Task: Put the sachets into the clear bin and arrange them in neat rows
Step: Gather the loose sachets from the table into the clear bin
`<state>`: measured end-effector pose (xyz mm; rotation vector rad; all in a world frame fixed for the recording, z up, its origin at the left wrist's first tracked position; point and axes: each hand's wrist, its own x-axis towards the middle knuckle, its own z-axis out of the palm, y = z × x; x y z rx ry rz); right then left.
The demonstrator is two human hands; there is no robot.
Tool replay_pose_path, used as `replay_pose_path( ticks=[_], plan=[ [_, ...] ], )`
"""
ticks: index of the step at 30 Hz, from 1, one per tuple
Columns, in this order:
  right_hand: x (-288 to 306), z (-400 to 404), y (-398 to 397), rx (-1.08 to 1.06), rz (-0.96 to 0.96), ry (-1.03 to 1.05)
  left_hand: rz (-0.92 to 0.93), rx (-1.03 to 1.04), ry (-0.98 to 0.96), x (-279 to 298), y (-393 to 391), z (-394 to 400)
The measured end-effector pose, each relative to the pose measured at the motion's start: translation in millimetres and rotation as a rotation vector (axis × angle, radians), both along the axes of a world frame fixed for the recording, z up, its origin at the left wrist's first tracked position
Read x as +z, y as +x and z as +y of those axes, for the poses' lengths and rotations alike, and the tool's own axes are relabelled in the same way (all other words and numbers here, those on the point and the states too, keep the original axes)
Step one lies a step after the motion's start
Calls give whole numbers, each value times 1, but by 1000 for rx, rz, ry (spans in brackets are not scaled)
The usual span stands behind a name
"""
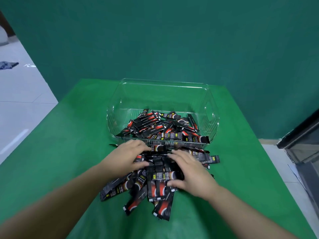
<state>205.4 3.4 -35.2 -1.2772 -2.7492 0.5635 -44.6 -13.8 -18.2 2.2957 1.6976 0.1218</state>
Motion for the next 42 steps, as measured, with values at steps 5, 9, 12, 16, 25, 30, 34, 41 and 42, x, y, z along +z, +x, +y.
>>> replay_pose_path(
  ticks=[5, 9, 12, 16, 25, 30, 34, 41, 42],
  plan=[
    [-9, -20, -11, 20, -99, -99, 50, 112, -233, -16, -2, -11],
    [-19, -34, -21, 28, -166, -103, 79, 100, -289, -19, 2, -18],
    [-22, -41, -24, 31, -214, -92, 120, 68, -343, -21, 6, -26],
    [-19, -35, -20, -36, -201, -53, 225, 25, -348, -32, 10, -36],
    [-9, -8, 3, -260, -211, -100, 202, 145, -275, -30, 5, -21],
    [-13, -3, 2, -323, -210, -111, 182, 191, -217, -37, 6, -19],
    [-11, -1, 1, -330, -224, 35, 227, 175, -69, -38, 7, -16],
    [-9, 4, 1, -324, -224, 92, 169, 206, 9, -36, 10, -8],
    [-8, 5, 2, -334, -205, 88, 134, 215, 31, -35, 10, -7]
  ],
)
